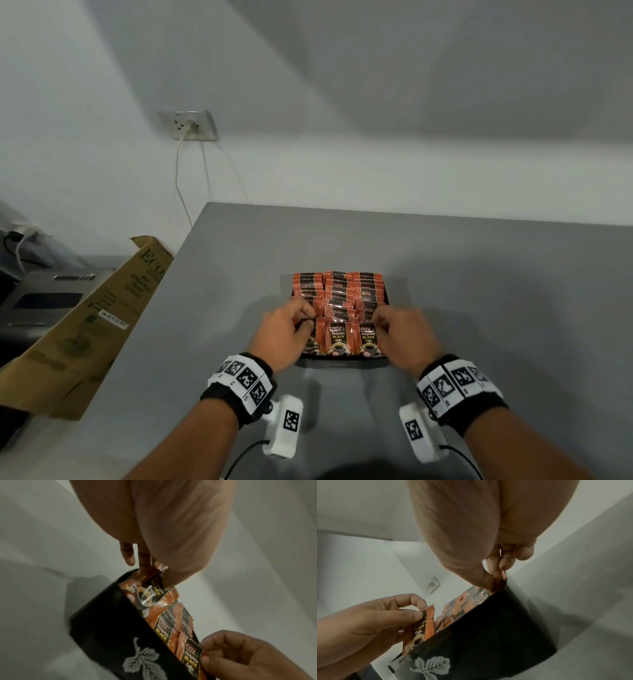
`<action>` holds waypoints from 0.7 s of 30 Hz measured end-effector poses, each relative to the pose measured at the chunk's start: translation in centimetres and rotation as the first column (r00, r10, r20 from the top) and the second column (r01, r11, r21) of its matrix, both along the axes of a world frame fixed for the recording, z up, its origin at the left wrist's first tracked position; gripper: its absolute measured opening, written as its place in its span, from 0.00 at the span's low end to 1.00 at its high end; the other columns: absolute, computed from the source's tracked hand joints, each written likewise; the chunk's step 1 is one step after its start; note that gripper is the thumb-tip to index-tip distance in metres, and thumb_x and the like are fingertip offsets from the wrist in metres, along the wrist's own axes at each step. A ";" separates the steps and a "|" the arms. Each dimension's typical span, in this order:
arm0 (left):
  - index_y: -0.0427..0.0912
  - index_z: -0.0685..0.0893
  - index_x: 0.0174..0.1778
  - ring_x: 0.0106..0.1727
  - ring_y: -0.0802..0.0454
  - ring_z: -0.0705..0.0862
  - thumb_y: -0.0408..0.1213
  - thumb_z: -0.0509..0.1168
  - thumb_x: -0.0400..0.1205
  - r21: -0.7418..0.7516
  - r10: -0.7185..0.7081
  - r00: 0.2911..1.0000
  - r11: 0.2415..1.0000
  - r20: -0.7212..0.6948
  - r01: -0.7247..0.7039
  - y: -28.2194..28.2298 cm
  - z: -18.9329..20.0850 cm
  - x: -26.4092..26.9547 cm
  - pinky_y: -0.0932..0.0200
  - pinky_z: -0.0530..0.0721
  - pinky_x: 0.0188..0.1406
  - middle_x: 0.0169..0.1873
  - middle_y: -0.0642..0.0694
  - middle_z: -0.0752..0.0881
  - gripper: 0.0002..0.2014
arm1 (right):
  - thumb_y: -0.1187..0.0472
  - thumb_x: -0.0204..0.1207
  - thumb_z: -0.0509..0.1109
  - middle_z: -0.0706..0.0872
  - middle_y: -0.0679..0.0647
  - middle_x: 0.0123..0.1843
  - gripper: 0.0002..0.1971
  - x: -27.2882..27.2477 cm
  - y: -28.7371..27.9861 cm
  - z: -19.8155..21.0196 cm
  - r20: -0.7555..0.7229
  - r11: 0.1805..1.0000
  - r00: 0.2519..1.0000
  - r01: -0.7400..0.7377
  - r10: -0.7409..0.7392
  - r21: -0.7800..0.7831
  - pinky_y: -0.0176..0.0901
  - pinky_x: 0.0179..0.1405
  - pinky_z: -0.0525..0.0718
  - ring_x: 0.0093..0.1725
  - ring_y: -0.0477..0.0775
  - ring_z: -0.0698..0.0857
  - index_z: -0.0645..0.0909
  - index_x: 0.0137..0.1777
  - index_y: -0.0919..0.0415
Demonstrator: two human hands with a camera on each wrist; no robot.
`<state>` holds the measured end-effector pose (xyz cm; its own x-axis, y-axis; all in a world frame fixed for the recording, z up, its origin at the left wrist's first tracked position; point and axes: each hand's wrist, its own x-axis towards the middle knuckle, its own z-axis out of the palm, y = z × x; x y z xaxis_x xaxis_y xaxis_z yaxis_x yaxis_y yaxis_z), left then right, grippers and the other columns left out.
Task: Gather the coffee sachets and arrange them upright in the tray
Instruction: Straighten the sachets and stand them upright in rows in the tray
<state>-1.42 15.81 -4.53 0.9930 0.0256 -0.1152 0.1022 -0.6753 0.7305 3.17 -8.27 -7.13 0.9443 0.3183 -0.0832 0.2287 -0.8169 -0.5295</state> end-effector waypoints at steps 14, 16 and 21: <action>0.54 0.88 0.61 0.56 0.53 0.76 0.44 0.70 0.79 0.444 -0.153 0.972 0.894 0.177 0.060 0.0 -2.6 -0.3 0.53 0.72 0.58 0.55 0.59 0.86 0.14 | 0.63 0.68 0.81 0.86 0.47 0.45 0.12 -2.0 -0.1 -0.7 0.346 0.996 0.934 -0.077 0.088 -0.046 0.42 0.48 0.83 0.46 0.52 0.81 0.91 0.51 0.55; 0.55 0.88 0.60 0.55 0.53 0.76 0.45 0.70 0.80 0.455 -0.157 0.970 0.888 0.184 0.057 0.0 -2.8 -0.4 0.53 0.71 0.56 0.53 0.59 0.87 0.13 | 0.63 0.68 0.82 0.86 0.46 0.42 0.10 -2.0 0.0 -1.1 0.374 0.993 0.920 -0.100 0.116 -0.063 0.45 0.45 0.85 0.43 0.52 0.81 0.92 0.49 0.54; 0.56 0.89 0.58 0.55 0.52 0.76 0.49 0.66 0.82 0.512 -0.122 0.973 0.859 0.198 0.003 0.0 -2.7 -0.3 0.53 0.68 0.54 0.51 0.60 0.88 0.12 | 0.61 0.71 0.78 0.88 0.46 0.39 0.03 -1.5 0.0 -1.8 0.382 0.992 0.920 -0.049 0.089 -0.113 0.48 0.48 0.84 0.42 0.50 0.80 0.90 0.44 0.53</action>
